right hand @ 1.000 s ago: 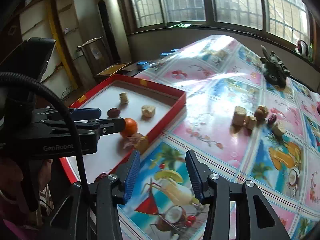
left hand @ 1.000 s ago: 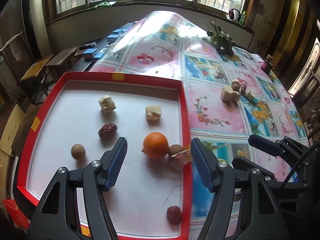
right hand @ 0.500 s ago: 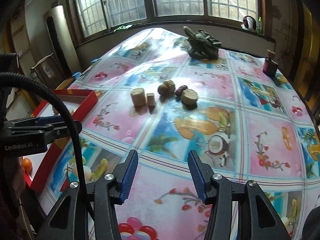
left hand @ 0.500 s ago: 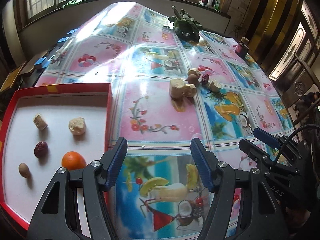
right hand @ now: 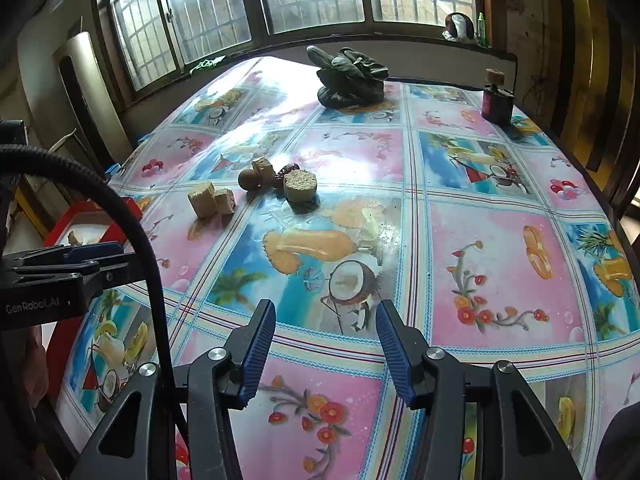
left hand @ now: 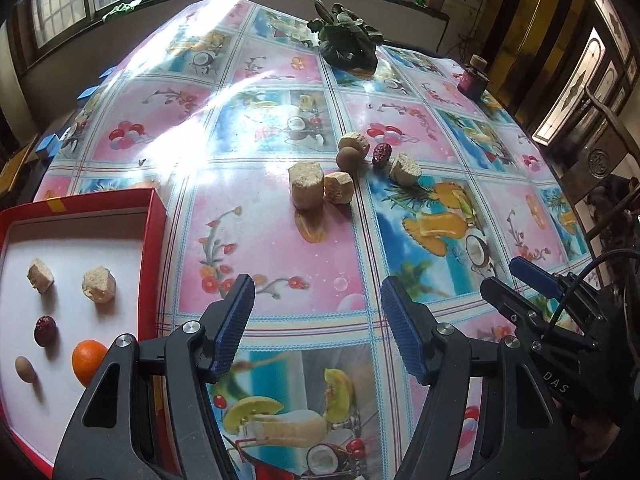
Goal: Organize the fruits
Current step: 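Move both grippers back over the table toward the pale cakes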
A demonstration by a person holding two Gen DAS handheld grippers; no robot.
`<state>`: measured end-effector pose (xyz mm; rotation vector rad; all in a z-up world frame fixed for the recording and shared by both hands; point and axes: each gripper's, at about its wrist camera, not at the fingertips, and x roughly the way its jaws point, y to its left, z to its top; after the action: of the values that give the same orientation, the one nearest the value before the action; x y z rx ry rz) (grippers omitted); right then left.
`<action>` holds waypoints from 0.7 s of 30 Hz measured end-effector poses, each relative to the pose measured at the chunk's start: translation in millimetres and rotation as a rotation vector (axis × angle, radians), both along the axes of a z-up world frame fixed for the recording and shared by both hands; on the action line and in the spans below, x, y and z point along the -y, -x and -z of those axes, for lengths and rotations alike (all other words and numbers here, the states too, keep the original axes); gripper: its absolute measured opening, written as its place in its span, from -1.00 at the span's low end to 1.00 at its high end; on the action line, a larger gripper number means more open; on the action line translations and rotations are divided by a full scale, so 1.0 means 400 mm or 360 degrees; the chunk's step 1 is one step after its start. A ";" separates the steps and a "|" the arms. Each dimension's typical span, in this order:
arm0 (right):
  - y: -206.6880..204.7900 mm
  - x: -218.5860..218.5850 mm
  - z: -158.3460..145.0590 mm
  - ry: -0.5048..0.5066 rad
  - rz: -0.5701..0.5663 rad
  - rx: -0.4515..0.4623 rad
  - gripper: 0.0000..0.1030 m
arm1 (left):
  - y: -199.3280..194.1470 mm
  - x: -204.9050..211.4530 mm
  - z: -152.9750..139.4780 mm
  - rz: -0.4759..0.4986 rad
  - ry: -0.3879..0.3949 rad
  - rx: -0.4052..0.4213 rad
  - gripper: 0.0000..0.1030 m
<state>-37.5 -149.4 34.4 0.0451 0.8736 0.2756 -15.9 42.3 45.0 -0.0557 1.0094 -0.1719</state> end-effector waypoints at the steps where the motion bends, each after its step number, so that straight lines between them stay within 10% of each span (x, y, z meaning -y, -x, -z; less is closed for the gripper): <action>1: -0.006 0.001 0.000 -0.0002 -0.0002 0.0001 -0.01 | -0.008 0.001 -0.003 -0.0003 0.0004 0.0001 0.28; 21: -0.055 0.038 0.026 -0.0138 -0.0044 -0.0036 -0.01 | -0.251 0.005 0.038 -0.0146 0.0136 -0.0165 0.28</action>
<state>-15.4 -164.7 24.1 0.1167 0.8850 0.3394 84.7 40.5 29.8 -0.1902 1.1005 -0.1288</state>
